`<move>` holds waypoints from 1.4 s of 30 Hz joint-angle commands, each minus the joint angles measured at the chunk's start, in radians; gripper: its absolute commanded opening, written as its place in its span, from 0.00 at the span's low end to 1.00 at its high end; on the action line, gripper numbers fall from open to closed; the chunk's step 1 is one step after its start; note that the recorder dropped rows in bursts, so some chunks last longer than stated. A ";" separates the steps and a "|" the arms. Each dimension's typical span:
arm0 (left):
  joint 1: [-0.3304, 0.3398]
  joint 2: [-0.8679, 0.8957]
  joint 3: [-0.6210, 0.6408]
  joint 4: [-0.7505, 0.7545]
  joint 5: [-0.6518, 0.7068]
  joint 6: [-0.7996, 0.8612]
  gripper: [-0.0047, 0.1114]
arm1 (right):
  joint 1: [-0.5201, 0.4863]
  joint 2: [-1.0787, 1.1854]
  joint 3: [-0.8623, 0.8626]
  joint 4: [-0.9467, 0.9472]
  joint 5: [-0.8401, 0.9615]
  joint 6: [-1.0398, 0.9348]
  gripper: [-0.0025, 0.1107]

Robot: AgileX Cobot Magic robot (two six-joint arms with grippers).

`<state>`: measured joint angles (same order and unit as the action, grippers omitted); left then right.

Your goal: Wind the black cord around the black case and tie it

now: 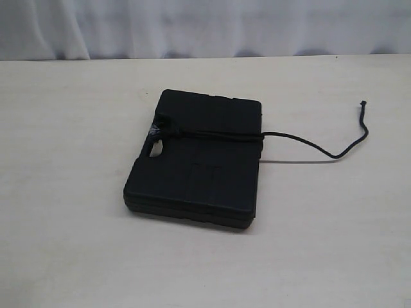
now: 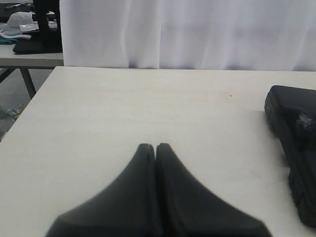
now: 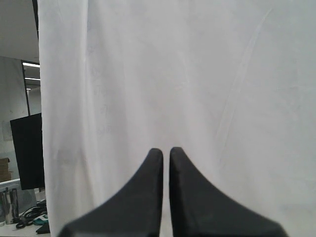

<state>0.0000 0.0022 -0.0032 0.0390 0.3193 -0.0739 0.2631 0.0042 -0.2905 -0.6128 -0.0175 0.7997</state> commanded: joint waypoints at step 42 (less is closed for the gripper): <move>0.000 -0.002 0.003 0.002 0.003 -0.006 0.04 | -0.134 -0.004 0.291 0.587 0.103 -0.837 0.06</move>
<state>0.0000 0.0022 -0.0032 0.0390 0.3271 -0.0739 0.1340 0.0042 -0.0025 -0.0498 0.0000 -0.0225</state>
